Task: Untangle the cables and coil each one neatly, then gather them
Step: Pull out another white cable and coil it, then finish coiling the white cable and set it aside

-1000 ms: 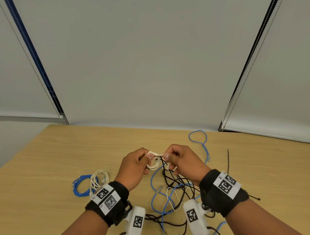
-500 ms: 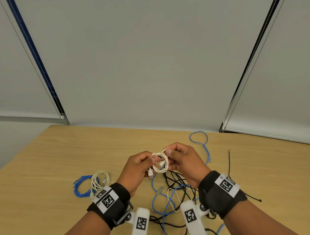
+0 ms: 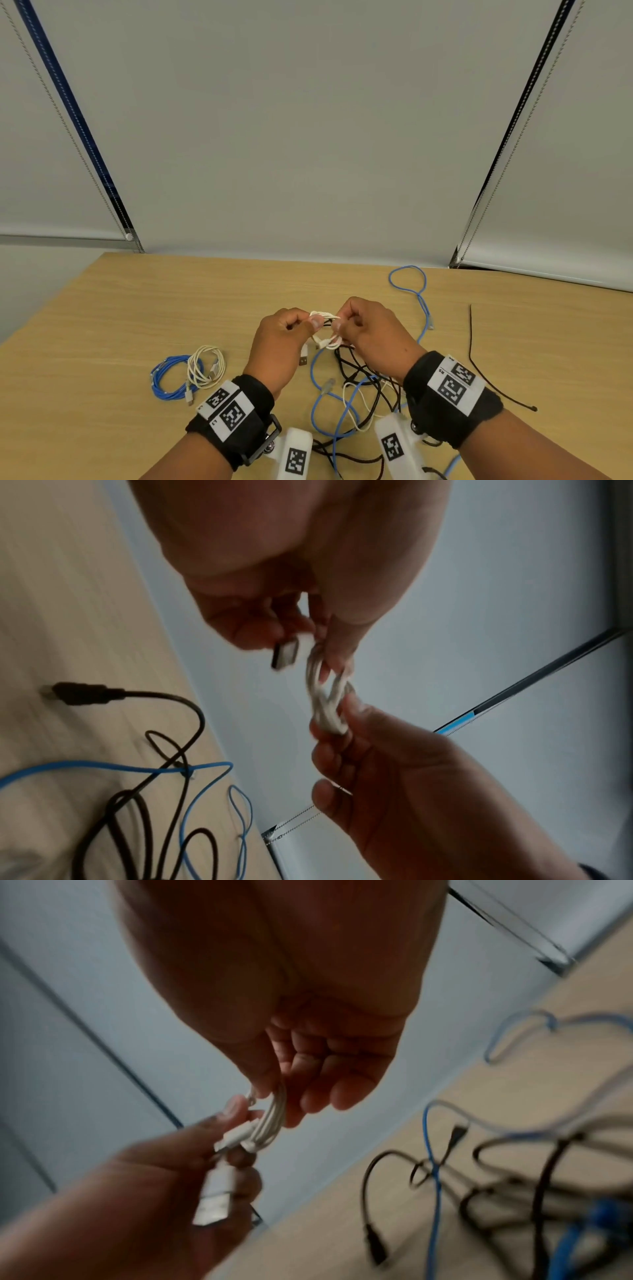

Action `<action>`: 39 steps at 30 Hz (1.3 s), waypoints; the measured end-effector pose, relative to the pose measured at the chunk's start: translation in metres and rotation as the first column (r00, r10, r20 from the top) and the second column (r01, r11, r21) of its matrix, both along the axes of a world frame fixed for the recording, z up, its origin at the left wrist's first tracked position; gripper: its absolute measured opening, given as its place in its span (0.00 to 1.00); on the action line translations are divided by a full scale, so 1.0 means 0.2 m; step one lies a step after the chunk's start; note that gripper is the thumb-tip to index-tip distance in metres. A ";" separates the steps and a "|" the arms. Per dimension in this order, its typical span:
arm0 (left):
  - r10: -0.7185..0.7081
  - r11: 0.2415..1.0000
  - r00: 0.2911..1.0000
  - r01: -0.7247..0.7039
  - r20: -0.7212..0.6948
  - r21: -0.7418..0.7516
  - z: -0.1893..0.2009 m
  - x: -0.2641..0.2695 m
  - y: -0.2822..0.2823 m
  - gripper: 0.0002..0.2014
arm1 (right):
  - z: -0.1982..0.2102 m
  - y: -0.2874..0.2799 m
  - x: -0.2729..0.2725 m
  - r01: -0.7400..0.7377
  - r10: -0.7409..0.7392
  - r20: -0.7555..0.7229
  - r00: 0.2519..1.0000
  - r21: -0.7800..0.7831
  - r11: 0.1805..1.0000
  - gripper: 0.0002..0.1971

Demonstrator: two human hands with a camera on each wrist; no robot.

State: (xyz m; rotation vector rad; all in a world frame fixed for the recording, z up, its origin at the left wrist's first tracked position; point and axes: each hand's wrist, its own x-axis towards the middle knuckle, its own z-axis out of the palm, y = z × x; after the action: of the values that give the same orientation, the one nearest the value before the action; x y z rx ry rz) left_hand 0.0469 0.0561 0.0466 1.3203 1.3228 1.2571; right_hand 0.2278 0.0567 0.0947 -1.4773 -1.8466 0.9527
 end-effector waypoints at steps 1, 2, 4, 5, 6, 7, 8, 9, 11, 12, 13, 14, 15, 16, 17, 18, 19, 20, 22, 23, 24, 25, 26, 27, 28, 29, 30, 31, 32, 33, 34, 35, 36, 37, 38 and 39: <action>-0.066 0.996 0.997 0.068 0.026 -0.053 0.00 -0.01 0.00 0.11 | 0.00 0.01 0.01 -0.023 0.006 0.166 0.986 0.100 0.995 0.07; -0.125 0.986 0.990 0.131 0.064 -0.106 0.01 -0.02 -0.01 0.12 | -0.01 0.02 0.01 -0.056 -0.001 0.304 0.953 0.179 0.982 0.07; -0.156 0.972 0.981 0.173 0.115 -0.158 0.01 -0.04 -0.02 0.14 | -0.02 0.01 -0.01 -0.101 -0.001 0.393 0.920 0.239 0.966 0.07; -0.137 0.975 0.983 0.155 0.118 -0.159 0.01 -0.05 -0.02 0.13 | -0.02 0.00 -0.03 -0.105 0.033 0.329 0.944 0.203 0.973 0.07; -0.111 0.980 0.987 0.128 0.113 -0.155 0.01 -0.07 -0.02 0.13 | -0.03 0.00 -0.04 -0.099 0.079 0.172 0.982 0.108 0.989 0.07; -0.088 0.983 0.991 0.104 0.103 -0.153 0.00 -0.10 -0.03 0.12 | -0.03 0.00 -0.05 -0.113 0.112 -0.030 0.993 -0.029 0.993 0.06; -0.075 0.984 0.993 0.089 0.091 -0.157 -0.01 -0.13 -0.03 0.11 | -0.04 0.00 -0.06 -0.137 0.108 -0.191 0.976 -0.150 0.979 0.05; -0.069 0.982 0.995 0.080 0.074 -0.169 -0.02 -0.17 -0.03 0.10 | -0.05 0.00 -0.05 -0.157 0.094 -0.269 0.959 -0.225 0.962 0.06; -0.035 0.978 0.999 0.038 0.017 -0.207 -0.04 -0.27 -0.04 0.11 | -0.09 0.02 -0.03 -0.148 0.096 -0.200 0.975 -0.265 0.953 0.07; 0.006 0.975 1.000 -0.012 -0.026 -0.221 -0.06 -0.32 -0.04 0.10 | -0.11 0.02 -0.02 -0.131 0.102 -0.120 0.988 -0.263 0.956 0.07; 0.067 0.971 0.995 -0.082 -0.072 -0.223 -0.07 -0.38 -0.03 0.08 | -0.14 0.02 0.00 -0.111 0.106 -0.035 0.994 -0.258 0.960 0.08; 0.139 0.963 0.984 -0.161 -0.112 -0.216 -0.08 -0.43 -0.03 0.05 | -0.17 0.02 0.02 -0.094 0.109 0.045 0.993 -0.256 0.962 0.09; 0.210 0.949 0.966 -0.238 -0.151 -0.204 -0.10 -0.49 -0.02 0.04 | -0.20 0.02 0.03 -0.083 0.120 0.130 0.984 -0.262 0.961 0.10; 0.274 0.932 0.943 -0.309 -0.190 -0.189 -0.12 -0.54 -0.01 0.04 | -0.23 0.02 0.05 -0.080 0.146 0.215 0.966 -0.291 0.954 0.12; 0.321 0.915 0.920 -0.363 -0.226 -0.177 -0.15 -0.58 0.00 0.05 | -0.26 0.01 0.05 -0.077 0.181 0.293 0.939 -0.333 0.940 0.12; 0.353 0.901 0.900 -0.401 -0.257 -0.168 -0.16 -0.61 0.00 0.05 | -0.29 0.00 0.05 -0.071 0.217 0.366 0.905 -0.372 0.925 0.13; 0.369 0.891 0.884 -0.424 -0.288 -0.160 -0.18 -0.63 0.01 0.04 | -0.32 0.00 0.04 -0.060 0.247 0.437 0.865 -0.399 0.915 0.14; 0.374 0.885 0.871 -0.438 -0.319 -0.156 -0.20 -0.65 0.01 0.03 | -0.35 -0.01 0.03 -0.044 0.265 0.504 0.822 -0.407 0.912 0.15; 0.362 0.880 0.856 -0.444 -0.369 -0.169 -0.23 -0.67 0.00 0.02 | -0.37 -0.04 0.00 -0.019 0.274 0.596 0.755 -0.397 0.918 0.14; 0.345 0.879 0.852 -0.440 -0.394 -0.182 -0.24 -0.67 0.00 0.02 | -0.37 -0.05 -0.02 -0.021 0.282 0.615 0.736 -0.396 0.918 0.13; 0.325 0.881 0.847 -0.433 -0.421 -0.191 -0.25 -0.67 0.00 0.02 | -0.37 -0.05 -0.03 -0.028 0.295 0.621 0.726 -0.401 0.915 0.13; 0.304 0.884 0.842 -0.423 -0.445 -0.197 -0.26 -0.67 0.00 0.03 | -0.37 -0.05 -0.03 -0.036 0.302 0.611 0.732 -0.407 0.913 0.12; 0.285 0.889 0.838 -0.413 -0.466 -0.199 -0.27 -0.67 0.00 0.05 | -0.36 -0.05 -0.03 -0.040 0.293 0.584 0.757 -0.406 0.913 0.12; 0.270 0.893 0.831 -0.405 -0.486 -0.197 -0.29 -0.68 0.01 0.06 | -0.35 -0.04 -0.02 -0.038 0.266 0.537 0.800 -0.397 0.917 0.11; 0.259 0.897 0.821 -0.400 -0.508 -0.189 -0.30 -0.68 0.01 0.07 | -0.34 -0.04 -0.01 -0.034 0.228 0.468 0.854 -0.387 0.922 0.09; 0.252 0.901 0.809 -0.396 -0.531 -0.178 -0.31 -0.69 0.01 0.08 | -0.32 -0.03 0.00 -0.034 0.187 0.382 0.905 -0.373 0.927 0.07; 0.246 0.903 0.800 -0.394 -0.547 -0.171 -0.32 -0.70 0.01 0.08 | -0.31 -0.03 0.02 -0.040 0.151 0.288 0.946 -0.360 0.932 0.06; 0.240 0.904 0.795 -0.392 -0.557 -0.171 -0.33 -0.71 0.02 0.08 | -0.29 -0.03 0.03 -0.047 0.120 0.192 0.974 -0.348 0.936 0.05; 0.232 0.903 0.792 -0.391 -0.565 -0.177 -0.33 -0.71 0.01 0.07 | -0.28 -0.03 0.04 -0.053 0.092 0.102 0.990 -0.336 0.940 0.05; 0.226 0.902 0.791 -0.390 -0.569 -0.185 -0.34 -0.72 0.01 0.06 | -0.26 -0.03 0.04 -0.056 0.069 0.029 0.997 -0.322 0.945 0.05; 0.223 0.902 0.794 -0.388 -0.566 -0.189 -0.34 -0.71 0.01 0.06 | -0.25 -0.04 0.05 -0.056 0.051 -0.026 0.998 -0.308 0.950 0.05; 0.224 0.904 0.799 -0.385 -0.558 -0.187 -0.34 -0.71 0.01 0.05 | -0.24 -0.04 0.05 -0.055 0.038 -0.063 0.997 -0.294 0.954 0.05; 0.230 0.910 0.802 -0.378 -0.551 -0.172 -0.33 -0.69 0.01 0.06 | -0.24 -0.04 0.05 -0.056 0.031 -0.093 0.995 -0.277 0.959 0.05; 0.234 0.921 0.806 -0.363 -0.544 -0.143 -0.31 -0.66 0.01 0.07 | -0.23 -0.04 0.05 -0.057 0.026 -0.121 0.992 -0.261 0.964 0.06; 0.229 0.937 0.815 -0.333 -0.533 -0.106 -0.29 -0.62 0.01 0.09 | -0.22 -0.04 0.05 -0.054 0.015 -0.155 0.988 -0.251 0.966 0.06; 0.205 0.956 0.830 -0.283 -0.519 -0.074 -0.27 -0.57 0.00 0.10 | -0.21 -0.04 0.05 -0.048 -0.002 -0.196 0.981 -0.251 0.967 0.06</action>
State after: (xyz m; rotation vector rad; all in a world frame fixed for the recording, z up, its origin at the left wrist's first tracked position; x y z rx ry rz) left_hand -0.0668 0.0556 -0.0066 1.4658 1.9735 0.9762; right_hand 0.2381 0.0493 0.0527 -1.4511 -1.6507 1.3385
